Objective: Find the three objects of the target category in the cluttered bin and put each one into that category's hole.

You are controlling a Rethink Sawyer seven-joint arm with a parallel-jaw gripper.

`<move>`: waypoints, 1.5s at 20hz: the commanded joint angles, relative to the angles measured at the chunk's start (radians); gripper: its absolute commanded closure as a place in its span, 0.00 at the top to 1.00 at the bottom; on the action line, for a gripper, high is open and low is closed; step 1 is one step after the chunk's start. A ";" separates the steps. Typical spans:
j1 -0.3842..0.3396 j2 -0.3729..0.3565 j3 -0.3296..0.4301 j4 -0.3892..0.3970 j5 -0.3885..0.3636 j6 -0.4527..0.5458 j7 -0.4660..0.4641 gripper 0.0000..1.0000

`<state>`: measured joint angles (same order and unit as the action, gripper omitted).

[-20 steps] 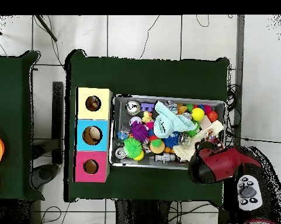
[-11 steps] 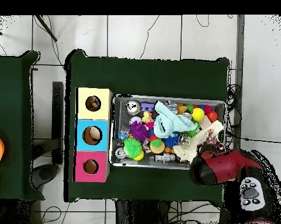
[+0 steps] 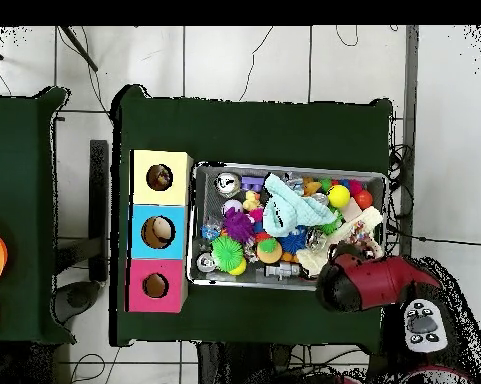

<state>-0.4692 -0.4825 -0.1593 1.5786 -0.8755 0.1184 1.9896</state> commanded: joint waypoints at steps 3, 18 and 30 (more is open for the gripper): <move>0.029 0.039 0.044 -0.009 0.108 -0.102 0.176 1.00; -0.045 0.018 0.138 0.016 0.126 -0.081 0.082 0.00; -0.063 -0.003 0.158 0.031 0.116 -0.029 0.044 1.00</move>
<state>-0.5135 -0.4852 -0.1222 1.5811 -0.7851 0.0658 1.9896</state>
